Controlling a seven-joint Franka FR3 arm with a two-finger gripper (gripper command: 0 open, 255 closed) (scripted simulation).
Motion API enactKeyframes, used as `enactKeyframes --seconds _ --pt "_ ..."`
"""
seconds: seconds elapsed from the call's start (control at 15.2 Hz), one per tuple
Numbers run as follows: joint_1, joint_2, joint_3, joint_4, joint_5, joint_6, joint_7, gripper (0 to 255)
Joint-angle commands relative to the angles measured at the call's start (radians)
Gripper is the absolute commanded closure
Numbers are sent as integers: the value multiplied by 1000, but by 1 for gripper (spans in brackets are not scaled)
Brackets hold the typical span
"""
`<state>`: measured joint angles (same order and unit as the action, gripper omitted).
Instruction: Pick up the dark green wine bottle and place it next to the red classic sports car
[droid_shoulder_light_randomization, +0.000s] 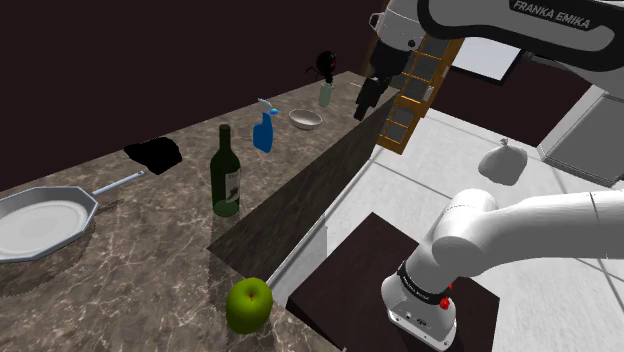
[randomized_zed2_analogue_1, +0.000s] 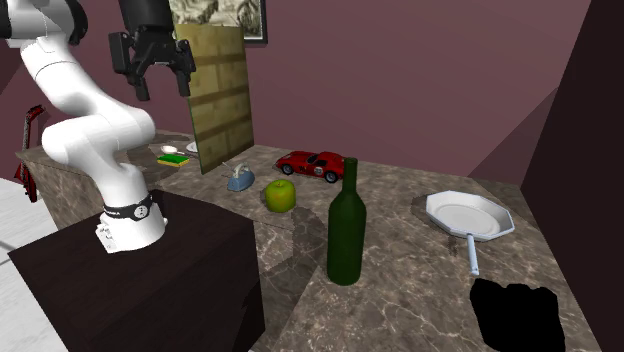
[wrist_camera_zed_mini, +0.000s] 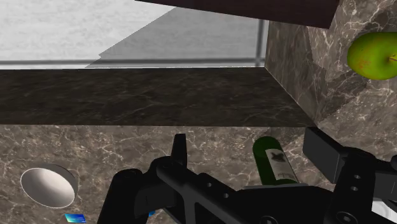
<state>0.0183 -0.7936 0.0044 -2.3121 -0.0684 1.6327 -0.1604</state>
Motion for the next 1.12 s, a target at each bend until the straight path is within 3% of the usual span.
enactKeyframes --seconds 0.0,0.53,1.06 --pt "0 0 0 0 0 0 0 0" --pt "22 255 80 85 53 155 115 0" --pt "37 538 150 253 65 260 223 0"
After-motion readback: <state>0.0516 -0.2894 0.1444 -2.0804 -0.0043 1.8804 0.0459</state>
